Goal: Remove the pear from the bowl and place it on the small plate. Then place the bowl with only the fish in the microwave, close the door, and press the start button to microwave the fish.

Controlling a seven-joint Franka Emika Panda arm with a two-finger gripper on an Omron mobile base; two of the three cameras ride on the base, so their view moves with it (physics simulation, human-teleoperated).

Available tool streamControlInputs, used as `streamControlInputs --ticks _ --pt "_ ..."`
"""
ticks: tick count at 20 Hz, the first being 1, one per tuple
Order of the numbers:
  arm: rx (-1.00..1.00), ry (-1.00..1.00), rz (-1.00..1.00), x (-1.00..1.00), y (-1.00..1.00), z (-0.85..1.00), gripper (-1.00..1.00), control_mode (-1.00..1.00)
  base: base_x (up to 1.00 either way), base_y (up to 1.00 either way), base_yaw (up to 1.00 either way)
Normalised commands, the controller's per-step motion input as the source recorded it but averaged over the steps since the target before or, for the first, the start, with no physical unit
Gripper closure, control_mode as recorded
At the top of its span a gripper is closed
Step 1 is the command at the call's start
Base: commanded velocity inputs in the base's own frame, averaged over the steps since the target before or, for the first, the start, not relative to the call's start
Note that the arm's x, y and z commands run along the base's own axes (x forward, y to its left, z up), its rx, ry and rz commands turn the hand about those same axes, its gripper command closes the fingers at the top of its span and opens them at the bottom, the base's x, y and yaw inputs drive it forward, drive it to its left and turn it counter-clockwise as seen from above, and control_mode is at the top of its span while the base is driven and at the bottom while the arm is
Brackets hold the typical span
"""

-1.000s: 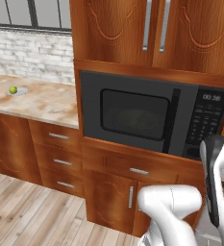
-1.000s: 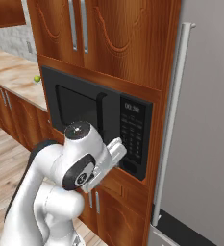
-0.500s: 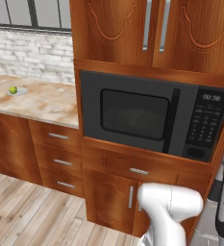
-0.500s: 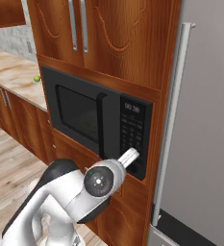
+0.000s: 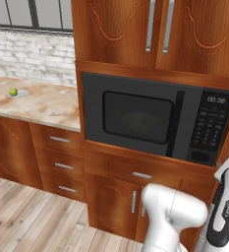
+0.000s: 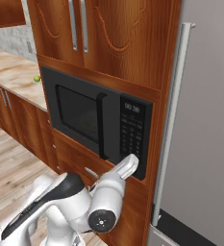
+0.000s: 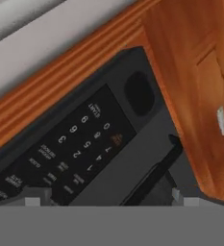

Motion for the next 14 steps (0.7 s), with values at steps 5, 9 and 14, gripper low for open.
streamControlInputs --ticks 5,9,14 --pt "0.06 -0.12 0.01 0.32 0.09 -0.24 -1.00 -1.00 0.00 0.00 0.00" --pt "0.11 -0.01 0.01 0.13 -0.05 -0.26 -1.00 -1.00 0.00 0.00 0.00" --pt "0.12 -0.01 0.01 0.22 -0.06 -0.07 -1.00 -1.00 0.00 0.00 0.00"
